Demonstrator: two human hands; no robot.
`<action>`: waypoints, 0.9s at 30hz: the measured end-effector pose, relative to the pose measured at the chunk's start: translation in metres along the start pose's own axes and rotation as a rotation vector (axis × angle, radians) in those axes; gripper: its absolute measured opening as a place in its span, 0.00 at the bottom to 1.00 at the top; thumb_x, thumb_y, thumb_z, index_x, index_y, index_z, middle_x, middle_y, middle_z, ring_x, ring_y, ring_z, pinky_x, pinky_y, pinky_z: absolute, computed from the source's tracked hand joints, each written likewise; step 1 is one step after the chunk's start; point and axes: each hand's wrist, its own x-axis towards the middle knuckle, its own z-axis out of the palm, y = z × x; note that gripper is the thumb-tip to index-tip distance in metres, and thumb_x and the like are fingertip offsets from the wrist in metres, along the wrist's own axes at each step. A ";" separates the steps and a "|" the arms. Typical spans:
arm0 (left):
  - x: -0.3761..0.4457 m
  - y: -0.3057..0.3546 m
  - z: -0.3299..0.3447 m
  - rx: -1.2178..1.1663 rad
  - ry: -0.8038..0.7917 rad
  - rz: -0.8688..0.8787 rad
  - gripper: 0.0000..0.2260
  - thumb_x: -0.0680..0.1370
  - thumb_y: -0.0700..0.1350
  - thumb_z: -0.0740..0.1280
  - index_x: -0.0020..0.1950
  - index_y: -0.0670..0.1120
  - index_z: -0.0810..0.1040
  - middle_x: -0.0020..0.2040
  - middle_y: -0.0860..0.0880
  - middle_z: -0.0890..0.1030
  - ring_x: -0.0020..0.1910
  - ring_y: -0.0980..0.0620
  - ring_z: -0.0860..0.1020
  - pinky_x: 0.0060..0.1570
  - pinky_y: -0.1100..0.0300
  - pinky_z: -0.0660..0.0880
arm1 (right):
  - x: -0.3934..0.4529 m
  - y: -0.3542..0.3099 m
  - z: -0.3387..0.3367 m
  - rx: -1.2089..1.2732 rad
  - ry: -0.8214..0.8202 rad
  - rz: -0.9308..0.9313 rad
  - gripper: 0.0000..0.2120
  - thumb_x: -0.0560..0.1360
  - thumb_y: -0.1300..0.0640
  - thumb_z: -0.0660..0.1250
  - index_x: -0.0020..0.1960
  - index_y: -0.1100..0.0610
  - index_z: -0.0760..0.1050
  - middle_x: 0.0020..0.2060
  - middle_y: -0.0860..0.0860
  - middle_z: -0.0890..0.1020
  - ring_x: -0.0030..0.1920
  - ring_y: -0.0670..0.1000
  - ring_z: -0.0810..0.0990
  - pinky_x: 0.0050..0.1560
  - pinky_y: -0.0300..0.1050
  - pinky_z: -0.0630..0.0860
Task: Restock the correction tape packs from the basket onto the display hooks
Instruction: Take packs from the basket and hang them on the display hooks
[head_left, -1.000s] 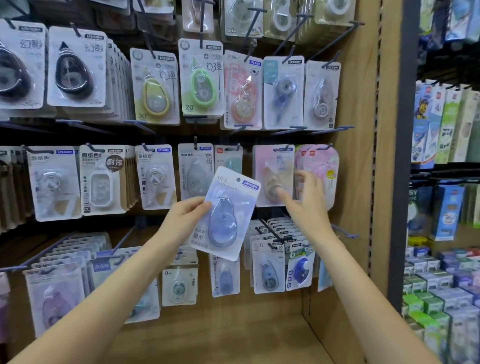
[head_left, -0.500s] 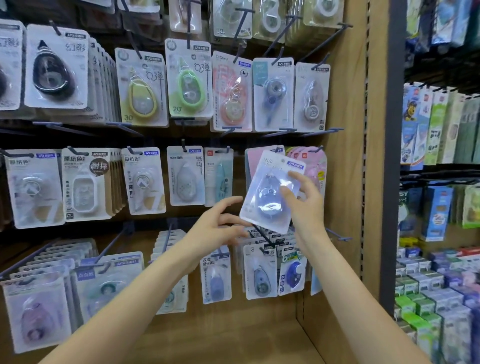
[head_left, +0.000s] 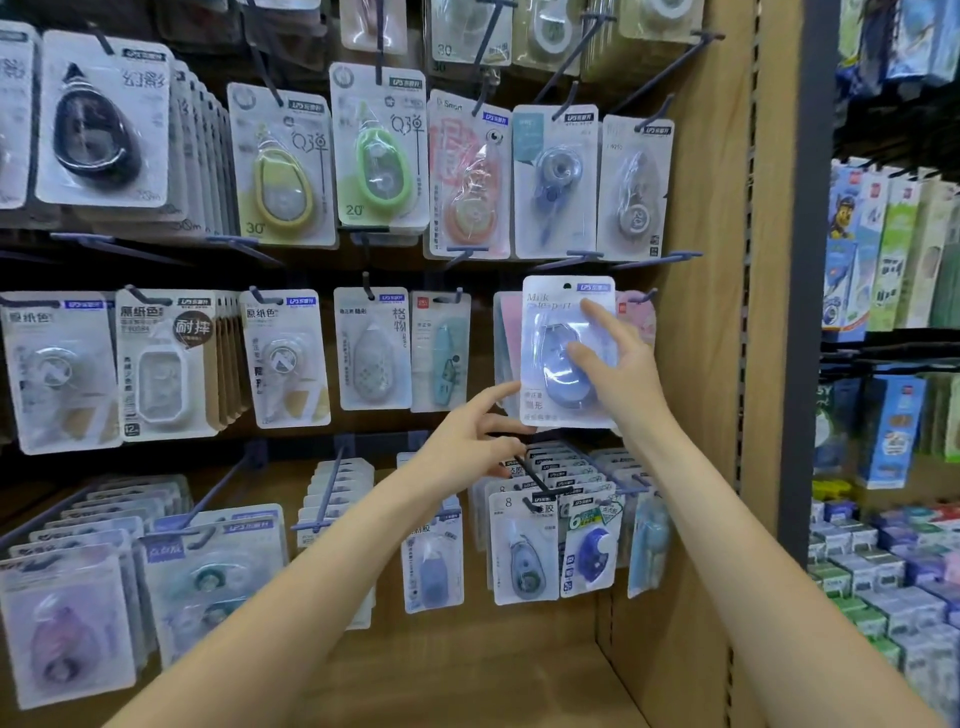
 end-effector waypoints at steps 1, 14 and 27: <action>0.000 0.000 0.000 0.007 -0.003 0.006 0.25 0.78 0.36 0.62 0.72 0.54 0.63 0.54 0.53 0.79 0.52 0.55 0.79 0.44 0.66 0.78 | 0.002 -0.001 -0.002 0.003 -0.021 0.009 0.22 0.76 0.61 0.65 0.69 0.51 0.69 0.65 0.50 0.71 0.64 0.45 0.69 0.70 0.46 0.64; 0.003 0.006 0.002 0.080 0.041 0.082 0.19 0.79 0.36 0.60 0.63 0.56 0.72 0.58 0.51 0.79 0.54 0.47 0.79 0.49 0.61 0.76 | 0.017 -0.011 -0.019 0.041 -0.151 0.098 0.26 0.75 0.64 0.63 0.71 0.49 0.66 0.60 0.41 0.69 0.63 0.44 0.66 0.55 0.34 0.65; 0.010 0.009 0.005 0.030 0.076 0.003 0.16 0.79 0.38 0.62 0.66 0.47 0.71 0.56 0.47 0.79 0.49 0.57 0.81 0.46 0.68 0.77 | 0.016 0.006 -0.002 -0.295 -0.114 0.059 0.27 0.76 0.56 0.63 0.73 0.48 0.63 0.68 0.54 0.71 0.66 0.55 0.69 0.64 0.47 0.64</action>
